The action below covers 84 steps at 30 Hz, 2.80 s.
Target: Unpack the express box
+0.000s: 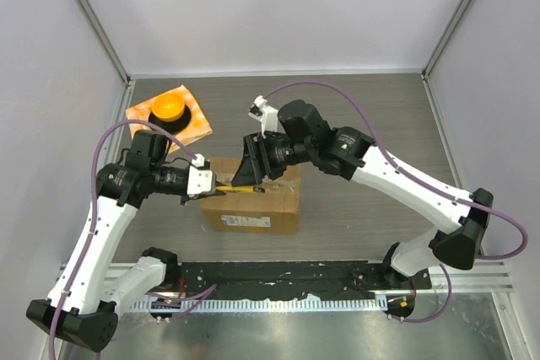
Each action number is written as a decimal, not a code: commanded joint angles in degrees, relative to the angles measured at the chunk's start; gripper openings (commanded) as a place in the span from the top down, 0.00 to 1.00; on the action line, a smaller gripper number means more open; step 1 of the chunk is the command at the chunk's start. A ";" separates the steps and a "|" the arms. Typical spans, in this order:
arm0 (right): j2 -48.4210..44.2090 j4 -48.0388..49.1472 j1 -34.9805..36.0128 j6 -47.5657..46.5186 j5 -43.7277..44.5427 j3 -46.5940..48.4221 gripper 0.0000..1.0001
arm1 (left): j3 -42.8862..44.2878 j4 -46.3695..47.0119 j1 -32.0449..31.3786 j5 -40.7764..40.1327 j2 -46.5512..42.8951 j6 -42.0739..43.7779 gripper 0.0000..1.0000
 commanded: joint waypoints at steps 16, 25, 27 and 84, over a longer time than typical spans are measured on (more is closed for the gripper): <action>-27.08 23.44 -0.05 -19.18 14.41 -21.83 0.00 | -4.74 48.20 -0.08 15.27 -0.02 -83.79 1.00; -21.28 34.95 -0.05 -18.39 13.62 -21.66 0.05 | -6.59 49.38 -0.78 14.92 -2.56 -86.71 0.99; -19.00 36.45 -0.05 -17.51 12.39 -20.78 0.07 | -7.03 49.30 -1.04 14.75 -2.92 -86.62 0.99; -13.10 29.01 2.06 -20.65 9.87 -13.40 0.99 | -0.11 30.96 -1.57 4.05 -3.71 -71.97 0.07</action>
